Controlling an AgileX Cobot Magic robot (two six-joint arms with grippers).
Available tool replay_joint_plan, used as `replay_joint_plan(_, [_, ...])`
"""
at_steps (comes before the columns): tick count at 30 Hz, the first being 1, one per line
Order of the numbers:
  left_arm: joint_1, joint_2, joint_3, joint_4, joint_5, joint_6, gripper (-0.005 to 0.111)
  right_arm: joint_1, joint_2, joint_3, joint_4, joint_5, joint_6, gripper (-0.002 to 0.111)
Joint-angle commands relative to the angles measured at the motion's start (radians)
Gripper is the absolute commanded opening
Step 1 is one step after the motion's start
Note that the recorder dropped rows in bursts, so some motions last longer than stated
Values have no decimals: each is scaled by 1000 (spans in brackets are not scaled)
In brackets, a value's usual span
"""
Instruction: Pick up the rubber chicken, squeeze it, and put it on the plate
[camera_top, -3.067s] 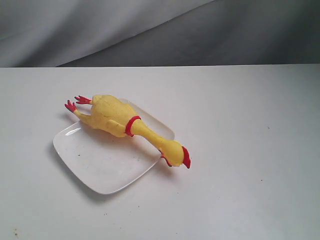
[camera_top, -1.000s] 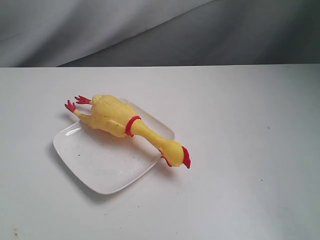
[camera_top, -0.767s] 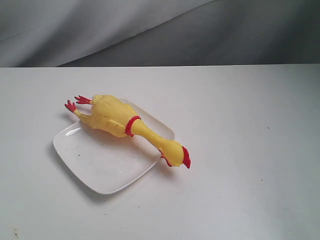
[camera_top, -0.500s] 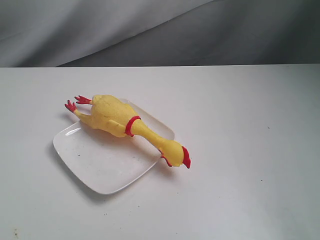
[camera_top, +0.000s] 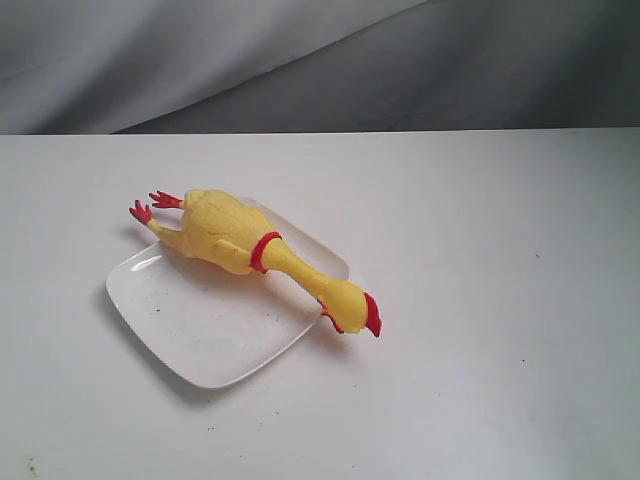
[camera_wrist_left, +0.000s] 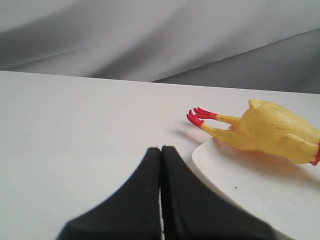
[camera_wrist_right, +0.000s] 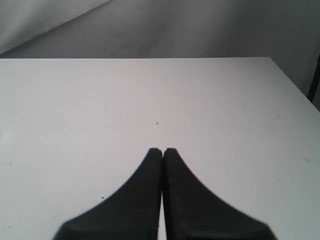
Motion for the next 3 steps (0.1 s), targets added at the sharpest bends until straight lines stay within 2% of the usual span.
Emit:
replay_joint_plan(1, [-4,-3,5,3,-5,-4,0,-9,-5,4,-1,1,2,0])
replay_joint_plan(3, [-4,-3,5,3,-5,-4,0,-9,-5,4,-1,1,2,0])
